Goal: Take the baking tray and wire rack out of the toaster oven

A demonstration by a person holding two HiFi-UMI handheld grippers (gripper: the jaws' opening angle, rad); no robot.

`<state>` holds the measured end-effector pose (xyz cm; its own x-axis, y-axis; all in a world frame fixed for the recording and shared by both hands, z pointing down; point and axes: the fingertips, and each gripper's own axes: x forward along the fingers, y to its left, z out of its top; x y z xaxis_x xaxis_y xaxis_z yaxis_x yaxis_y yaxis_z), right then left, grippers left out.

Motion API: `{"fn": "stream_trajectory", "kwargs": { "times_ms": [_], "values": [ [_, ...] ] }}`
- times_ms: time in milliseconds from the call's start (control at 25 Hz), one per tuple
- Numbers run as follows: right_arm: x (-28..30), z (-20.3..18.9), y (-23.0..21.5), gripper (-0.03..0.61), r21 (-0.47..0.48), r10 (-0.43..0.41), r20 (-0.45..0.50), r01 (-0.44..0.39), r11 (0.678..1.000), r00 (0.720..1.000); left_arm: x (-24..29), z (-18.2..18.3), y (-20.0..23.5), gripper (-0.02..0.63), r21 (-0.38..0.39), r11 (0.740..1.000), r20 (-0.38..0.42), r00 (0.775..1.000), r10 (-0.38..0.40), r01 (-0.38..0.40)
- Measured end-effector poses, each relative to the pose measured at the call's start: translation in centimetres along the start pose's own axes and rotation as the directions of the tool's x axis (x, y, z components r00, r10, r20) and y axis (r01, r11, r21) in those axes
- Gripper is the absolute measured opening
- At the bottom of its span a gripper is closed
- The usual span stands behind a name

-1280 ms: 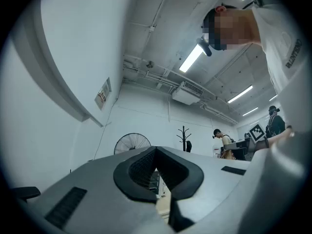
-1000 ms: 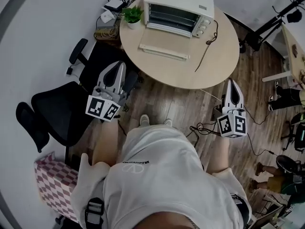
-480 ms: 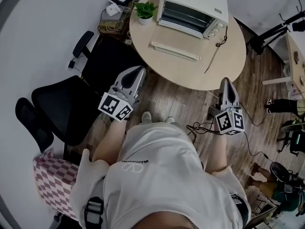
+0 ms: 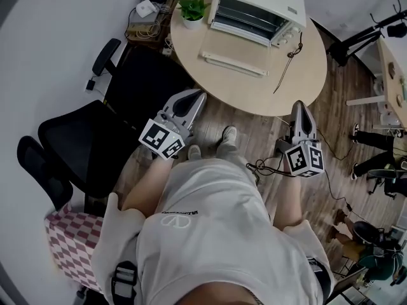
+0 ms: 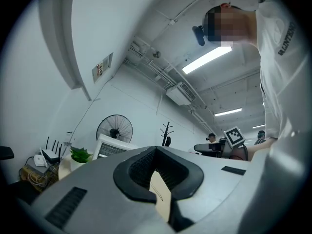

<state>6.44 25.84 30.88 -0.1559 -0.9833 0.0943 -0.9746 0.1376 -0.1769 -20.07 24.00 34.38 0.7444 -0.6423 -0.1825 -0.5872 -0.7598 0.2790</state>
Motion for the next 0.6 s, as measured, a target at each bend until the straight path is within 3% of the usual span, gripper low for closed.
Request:
{"fn": "stream_trajectory", "kwargs": {
  "times_ms": [600],
  "values": [
    [6.4,-1.2,-3.4,-0.005,0.062,0.097,-0.032,-0.095,0.994,0.995,8.7,-1.8,0.5,0.0,0.014,1.0,-0.055,0.998,-0.016,0.016]
  ]
}}
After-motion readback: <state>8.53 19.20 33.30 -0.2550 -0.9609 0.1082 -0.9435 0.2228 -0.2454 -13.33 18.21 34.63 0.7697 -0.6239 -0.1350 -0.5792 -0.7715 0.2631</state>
